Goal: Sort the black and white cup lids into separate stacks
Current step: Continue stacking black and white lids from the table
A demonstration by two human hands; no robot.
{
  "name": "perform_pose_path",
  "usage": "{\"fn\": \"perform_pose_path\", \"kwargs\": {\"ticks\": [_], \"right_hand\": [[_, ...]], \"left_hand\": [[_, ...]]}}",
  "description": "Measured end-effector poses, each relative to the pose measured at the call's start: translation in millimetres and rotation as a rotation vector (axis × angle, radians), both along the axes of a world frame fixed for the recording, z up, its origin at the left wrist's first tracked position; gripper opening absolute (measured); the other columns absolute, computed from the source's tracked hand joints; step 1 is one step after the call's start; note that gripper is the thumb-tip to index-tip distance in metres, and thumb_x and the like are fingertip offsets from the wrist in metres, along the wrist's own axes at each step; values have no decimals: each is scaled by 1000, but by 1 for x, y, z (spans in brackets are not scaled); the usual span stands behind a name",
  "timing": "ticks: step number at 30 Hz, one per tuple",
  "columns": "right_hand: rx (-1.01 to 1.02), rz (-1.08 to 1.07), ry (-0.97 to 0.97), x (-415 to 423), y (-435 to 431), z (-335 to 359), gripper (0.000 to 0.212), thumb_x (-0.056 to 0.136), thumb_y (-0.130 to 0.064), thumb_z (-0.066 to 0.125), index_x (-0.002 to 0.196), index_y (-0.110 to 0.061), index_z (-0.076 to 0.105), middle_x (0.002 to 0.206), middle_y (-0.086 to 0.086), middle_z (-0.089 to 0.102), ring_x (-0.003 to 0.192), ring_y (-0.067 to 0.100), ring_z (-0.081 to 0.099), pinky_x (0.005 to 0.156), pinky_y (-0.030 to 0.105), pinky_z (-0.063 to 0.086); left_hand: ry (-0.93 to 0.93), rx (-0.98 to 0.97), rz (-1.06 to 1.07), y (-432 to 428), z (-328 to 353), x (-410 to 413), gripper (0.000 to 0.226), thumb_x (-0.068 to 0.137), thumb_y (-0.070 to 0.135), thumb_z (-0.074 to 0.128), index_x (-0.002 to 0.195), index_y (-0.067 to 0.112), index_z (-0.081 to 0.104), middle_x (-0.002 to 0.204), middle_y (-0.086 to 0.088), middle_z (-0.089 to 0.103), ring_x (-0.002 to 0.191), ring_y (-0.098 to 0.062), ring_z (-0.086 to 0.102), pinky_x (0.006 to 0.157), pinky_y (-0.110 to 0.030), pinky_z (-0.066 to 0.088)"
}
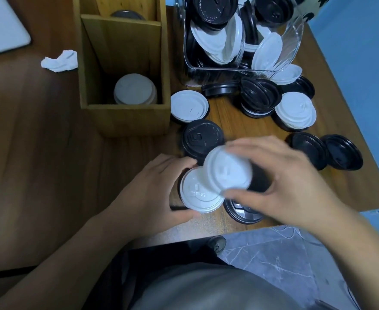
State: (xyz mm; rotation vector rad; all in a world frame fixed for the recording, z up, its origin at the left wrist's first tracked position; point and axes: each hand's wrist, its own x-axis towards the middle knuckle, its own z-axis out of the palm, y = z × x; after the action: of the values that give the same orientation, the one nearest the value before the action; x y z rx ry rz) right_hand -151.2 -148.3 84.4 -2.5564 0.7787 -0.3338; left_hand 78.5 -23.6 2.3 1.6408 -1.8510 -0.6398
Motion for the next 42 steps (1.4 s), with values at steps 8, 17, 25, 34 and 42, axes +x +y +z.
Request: {"fn": "perform_pose_path", "kwargs": {"ticks": [8,17,25,34,42], "right_hand": [[0,148,155,23,25,-29,70,82,-60,71,137,-17,63,139,-9,58,128,13,50,108,30,45],[-40,111,186,32,26,-30,73,81,-70,57,133,-19,66,136,-10,62,125,10,50,102,29,50],[-57,9,-94,51,-24,11,22,97,-35,67,107,-18,76,99,-8,71,85,8,64,80,23,51],[-203,297,339,106,-117,-10,36,85,-10,76,120,-19,73,115,1,69,110,27,63,97,32,47],[-39,102,19,86,-105,-6,1,95,-16,69,96,-16,69,87,-6,66,81,15,64,75,33,51]], "left_hand": [[11,9,-12,0,-1,0,87,68,60,73,142,28,43,121,33,36,122,-1,45,102,-12,32],[11,33,9,0,-1,-1,94,67,63,81,145,26,46,125,29,42,123,7,40,105,-4,25],[-17,-14,-3,-2,0,-1,85,68,63,78,139,21,55,122,27,46,121,-2,46,105,-11,30],[-2,-4,-17,-2,1,0,86,68,63,80,140,24,52,121,34,37,125,0,43,108,-9,27],[3,19,-15,-3,0,0,88,68,66,79,140,25,52,128,24,49,127,0,44,109,-17,33]]}}
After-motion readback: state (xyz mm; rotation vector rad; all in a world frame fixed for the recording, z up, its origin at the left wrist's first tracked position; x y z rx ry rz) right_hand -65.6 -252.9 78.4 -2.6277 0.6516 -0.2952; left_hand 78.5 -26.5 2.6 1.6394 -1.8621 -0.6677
